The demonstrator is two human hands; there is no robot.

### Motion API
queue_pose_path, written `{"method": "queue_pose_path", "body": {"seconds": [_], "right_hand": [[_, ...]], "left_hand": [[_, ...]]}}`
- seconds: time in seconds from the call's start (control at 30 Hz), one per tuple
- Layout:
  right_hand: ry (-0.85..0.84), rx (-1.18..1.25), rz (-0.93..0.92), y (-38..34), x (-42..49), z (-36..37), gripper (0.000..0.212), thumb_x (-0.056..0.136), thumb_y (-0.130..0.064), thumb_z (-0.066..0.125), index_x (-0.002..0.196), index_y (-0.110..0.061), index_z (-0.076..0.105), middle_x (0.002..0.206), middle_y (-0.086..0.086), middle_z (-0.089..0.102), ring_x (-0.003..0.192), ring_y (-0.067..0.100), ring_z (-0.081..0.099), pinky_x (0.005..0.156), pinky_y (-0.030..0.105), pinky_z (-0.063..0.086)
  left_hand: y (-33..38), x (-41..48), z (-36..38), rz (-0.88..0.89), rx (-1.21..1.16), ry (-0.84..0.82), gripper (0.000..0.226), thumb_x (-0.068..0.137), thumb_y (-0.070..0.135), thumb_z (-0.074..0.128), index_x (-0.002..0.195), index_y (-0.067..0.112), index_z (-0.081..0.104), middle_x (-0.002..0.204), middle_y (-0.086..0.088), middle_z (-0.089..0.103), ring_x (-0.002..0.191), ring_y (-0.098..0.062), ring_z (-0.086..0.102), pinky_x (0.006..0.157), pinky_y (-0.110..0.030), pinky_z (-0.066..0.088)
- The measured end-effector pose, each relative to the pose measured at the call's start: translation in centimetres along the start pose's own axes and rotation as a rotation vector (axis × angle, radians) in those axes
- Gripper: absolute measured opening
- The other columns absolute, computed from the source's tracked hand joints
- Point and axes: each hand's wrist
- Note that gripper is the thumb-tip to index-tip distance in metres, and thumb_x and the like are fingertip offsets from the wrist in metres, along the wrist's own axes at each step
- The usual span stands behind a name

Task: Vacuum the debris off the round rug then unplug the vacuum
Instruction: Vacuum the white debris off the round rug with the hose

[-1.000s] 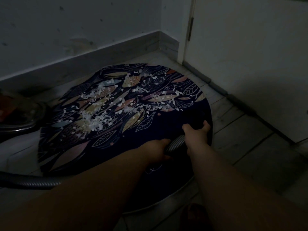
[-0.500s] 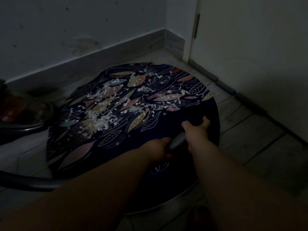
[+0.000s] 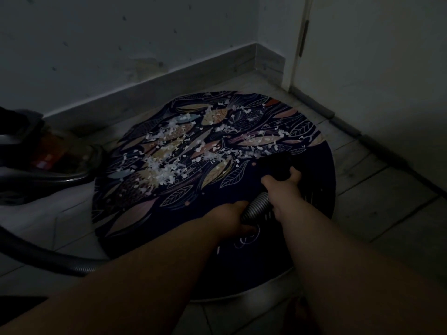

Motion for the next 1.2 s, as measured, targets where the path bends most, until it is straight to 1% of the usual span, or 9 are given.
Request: {"method": "queue_pose_path", "body": {"seconds": [0.13,0.3,0.43,0.57,0.73,0.97,1.03,1.13,1.2], "right_hand": [[-0.026,-0.021,0.005,0.2,-0.4,1.0,0.085,0.087,-0.023,0.064,0.146,-0.05,0.01,0.113,0.011,0.048,0.089,0.033,0.059,0.078,0.05,0.057],[-0.054,-0.053,0.005,0.4,-0.8,1.7,0.084,0.088,-0.024,0.064,0.147,-0.049,0.01,0.112,0.009,0.045,0.091,0.032,0.058,0.082,0.052,0.056],[-0.093,-0.062,-0.001,0.6,-1.2,2.2,0.082,0.09,-0.024,0.064,0.148,-0.047,0.01,0.109,0.007,0.044,0.085,0.028,0.056,0.078,0.046,0.056],[-0.122,-0.083,-0.001,0.9,-1.8,2.7,0.083,0.089,-0.024,0.064,0.148,-0.046,0.009,0.118,0.009,0.046,0.089,0.03,0.057,0.083,0.049,0.056],[-0.161,-0.091,-0.009,1.2,-2.5,3.4,0.085,0.089,-0.024,0.064,0.149,-0.045,0.009,0.115,0.008,0.044,0.091,0.03,0.057,0.085,0.049,0.055],[-0.209,-0.129,-0.003,1.7,-3.7,5.1,0.086,0.088,-0.024,0.065,0.149,-0.046,0.008,0.132,0.013,0.047,0.095,0.032,0.057,0.085,0.047,0.055],[-0.213,-0.136,0.001,1.8,-4.0,5.6,0.085,0.088,-0.024,0.065,0.148,-0.046,0.009,0.131,0.013,0.048,0.096,0.033,0.058,0.086,0.049,0.055],[-0.193,-0.122,-0.001,2.0,-4.2,6.1,0.083,0.089,-0.023,0.064,0.149,-0.044,0.009,0.12,0.011,0.047,0.091,0.033,0.057,0.087,0.052,0.055],[-0.162,-0.116,-0.014,2.3,-4.2,6.3,0.082,0.091,-0.023,0.062,0.15,-0.042,0.009,0.122,0.012,0.047,0.089,0.031,0.055,0.086,0.05,0.055]], "left_hand": [[-0.7,-0.9,-0.1,-0.022,-0.008,-0.003,0.064,0.087,0.035,0.064,0.141,0.022,0.033,0.131,-0.008,0.053,0.116,-0.023,0.054,0.094,-0.03,0.044],[-1.3,-1.6,-0.2,-0.036,-0.014,-0.003,0.061,0.088,0.034,0.063,0.14,0.022,0.034,0.13,-0.007,0.054,0.115,-0.023,0.054,0.091,-0.028,0.044],[-1.9,-2.4,-0.2,-0.041,-0.012,0.01,0.06,0.087,0.035,0.063,0.139,0.022,0.035,0.129,-0.008,0.055,0.114,-0.023,0.055,0.091,-0.027,0.044],[-2.5,-3.1,-0.1,-0.049,-0.015,0.015,0.06,0.087,0.035,0.064,0.139,0.021,0.036,0.129,-0.008,0.055,0.114,-0.024,0.055,0.091,-0.028,0.045],[-3.1,-4.1,-0.1,-0.063,-0.01,0.009,0.061,0.088,0.035,0.062,0.14,0.02,0.035,0.132,-0.008,0.054,0.118,-0.024,0.053,0.095,-0.029,0.043],[-4.4,-5.7,0.0,-0.096,-0.009,0.021,0.063,0.088,0.036,0.063,0.141,0.02,0.034,0.133,-0.008,0.052,0.119,-0.024,0.052,0.097,-0.03,0.043],[-4.8,-6.1,-0.1,-0.102,0.003,0.026,0.064,0.087,0.035,0.063,0.141,0.019,0.033,0.134,-0.009,0.052,0.12,-0.024,0.052,0.097,-0.03,0.043],[-5.2,-6.3,-0.1,-0.108,0.016,0.032,0.064,0.088,0.034,0.063,0.142,0.019,0.032,0.135,-0.01,0.051,0.121,-0.025,0.051,0.098,-0.031,0.043],[-5.3,-6.2,0.0,-0.106,0.021,0.033,0.064,0.088,0.034,0.062,0.142,0.019,0.032,0.135,-0.01,0.051,0.121,-0.025,0.051,0.097,-0.03,0.042]]}}
Point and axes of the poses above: each hand's wrist, its own x-axis towards the middle knuckle, its own z-axis out of the palm, y = z × x
